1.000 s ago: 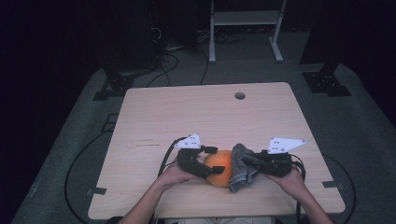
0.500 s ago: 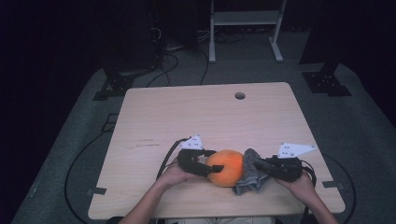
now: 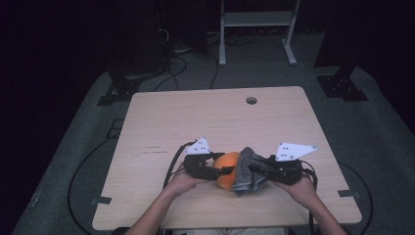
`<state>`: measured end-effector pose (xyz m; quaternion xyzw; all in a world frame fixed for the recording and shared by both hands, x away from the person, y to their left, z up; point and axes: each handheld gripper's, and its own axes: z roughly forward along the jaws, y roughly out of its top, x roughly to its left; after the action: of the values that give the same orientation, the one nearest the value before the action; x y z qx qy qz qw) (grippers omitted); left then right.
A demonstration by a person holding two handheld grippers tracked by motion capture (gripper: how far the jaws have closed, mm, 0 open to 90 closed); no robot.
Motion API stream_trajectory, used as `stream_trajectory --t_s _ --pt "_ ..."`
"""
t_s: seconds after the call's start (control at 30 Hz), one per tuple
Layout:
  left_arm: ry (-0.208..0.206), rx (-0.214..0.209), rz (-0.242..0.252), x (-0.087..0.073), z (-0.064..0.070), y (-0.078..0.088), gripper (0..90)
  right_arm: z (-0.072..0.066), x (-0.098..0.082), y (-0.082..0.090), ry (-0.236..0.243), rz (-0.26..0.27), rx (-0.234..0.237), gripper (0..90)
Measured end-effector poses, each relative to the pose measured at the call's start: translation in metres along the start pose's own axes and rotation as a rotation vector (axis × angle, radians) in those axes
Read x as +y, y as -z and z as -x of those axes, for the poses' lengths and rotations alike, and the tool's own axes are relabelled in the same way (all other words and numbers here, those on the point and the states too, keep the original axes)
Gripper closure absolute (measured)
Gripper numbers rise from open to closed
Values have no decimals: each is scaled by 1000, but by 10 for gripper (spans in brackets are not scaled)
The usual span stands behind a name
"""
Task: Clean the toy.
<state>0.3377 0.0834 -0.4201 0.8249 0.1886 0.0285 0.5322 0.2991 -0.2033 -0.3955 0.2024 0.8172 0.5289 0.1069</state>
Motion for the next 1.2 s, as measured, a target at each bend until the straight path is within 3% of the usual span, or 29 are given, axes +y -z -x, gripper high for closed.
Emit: stream_trajectory --t_s 0.07,0.1,0.13,0.27,0.37,0.5,0.77,0.83,0.97,1.0,1.1,1.2 --pt "20 -16 -1 -3 -2 1 351 3 -5 -5 -25 9 6 812" --pt "21 -36 -6 -4 -3 1 269 3 -8 -7 -29 -2 7 812" --pt "15 -52 -6 -5 -4 1 269 3 -8 -7 -29 -2 7 812" --pt "10 -41 5 -5 -6 2 146 2 -12 -3 -10 -16 -16 812" --pt "27 -47 -20 -7 -8 -4 101 5 -17 2 -30 -8 -18 812" --pt "-11 -54 -9 -7 -4 -4 248 9 -23 6 -37 -19 -28 812" --pt "24 -125 13 -11 -8 -4 222 13 -38 16 -75 -21 -42 810" --pt "19 -119 10 -11 -7 -4 240 15 -41 21 -86 -29 -51 810" --pt "-19 -66 27 -9 -3 -1 409 19 -49 30 -108 -51 -83 809" --pt "-17 -60 34 -8 -3 1 409 19 -49 30 -108 -51 -83 809" --pt "-2 -55 55 -4 -3 5 448 20 -47 40 -130 -11 -86 809" --pt "9 -41 68 0 -5 13 459 19 -36 52 -116 50 -97 809"
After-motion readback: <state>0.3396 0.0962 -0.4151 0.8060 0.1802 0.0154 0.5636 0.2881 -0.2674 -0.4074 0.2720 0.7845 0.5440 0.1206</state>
